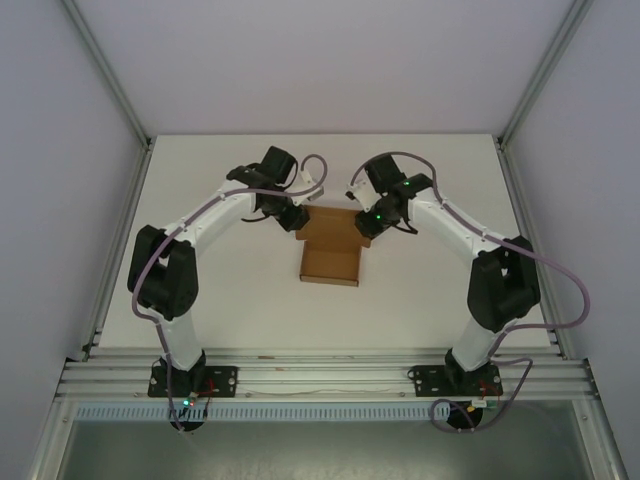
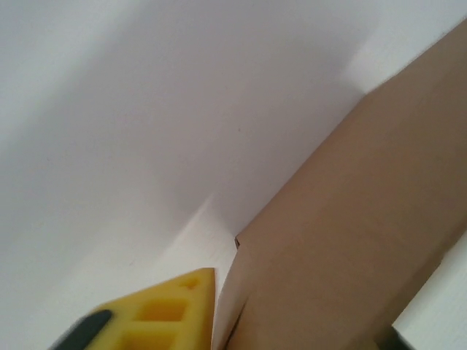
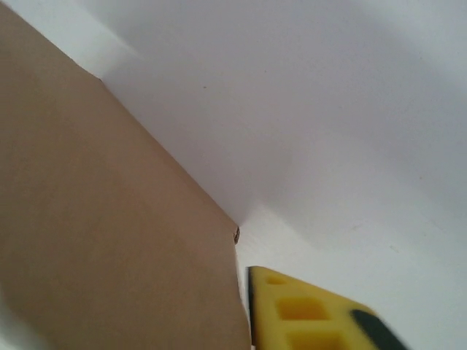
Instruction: Assemble paper box
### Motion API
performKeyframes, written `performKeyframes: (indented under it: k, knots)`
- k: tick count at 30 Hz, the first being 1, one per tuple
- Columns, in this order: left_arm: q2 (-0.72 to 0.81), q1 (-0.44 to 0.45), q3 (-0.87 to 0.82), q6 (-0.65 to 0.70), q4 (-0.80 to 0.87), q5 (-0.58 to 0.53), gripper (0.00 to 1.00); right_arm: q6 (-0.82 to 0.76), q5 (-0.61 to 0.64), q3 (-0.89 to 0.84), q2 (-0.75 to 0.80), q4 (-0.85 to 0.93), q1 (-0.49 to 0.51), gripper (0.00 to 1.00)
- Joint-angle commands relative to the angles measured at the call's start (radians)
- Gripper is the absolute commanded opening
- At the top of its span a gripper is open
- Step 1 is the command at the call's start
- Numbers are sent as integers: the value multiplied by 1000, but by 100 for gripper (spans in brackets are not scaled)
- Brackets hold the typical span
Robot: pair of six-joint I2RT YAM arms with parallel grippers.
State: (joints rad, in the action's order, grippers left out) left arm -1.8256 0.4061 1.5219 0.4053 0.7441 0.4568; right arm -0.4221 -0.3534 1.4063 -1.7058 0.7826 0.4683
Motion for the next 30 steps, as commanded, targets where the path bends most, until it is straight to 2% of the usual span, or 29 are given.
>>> performKeyframes:
  k: [1, 6, 9, 15, 19, 25, 30]
  knots:
    - [47, 12, -28, -17, -22, -64, 0, 2, 43, 28, 19, 41, -3, 7]
    - [87, 42, -62, -144, -121, -209, 0, 100, 85, 28, 36, -17, -3, 2]
    - [97, 61, -48, -269, -143, -288, 0, 223, 143, 29, 56, -83, 2, 1]
    - [79, 102, -26, -563, -164, -438, 0, 564, 303, 13, 54, -220, 56, 0]
    - [66, 110, -48, -722, -219, -439, 0, 698, 430, 26, 3, -258, 124, 0]
    - [54, 111, -112, -898, -309, -460, 0, 865, 465, 1, -48, -334, 144, 0]
    - [42, 112, -159, -993, -400, -368, 0, 990, 474, -19, -63, -402, 151, 1]
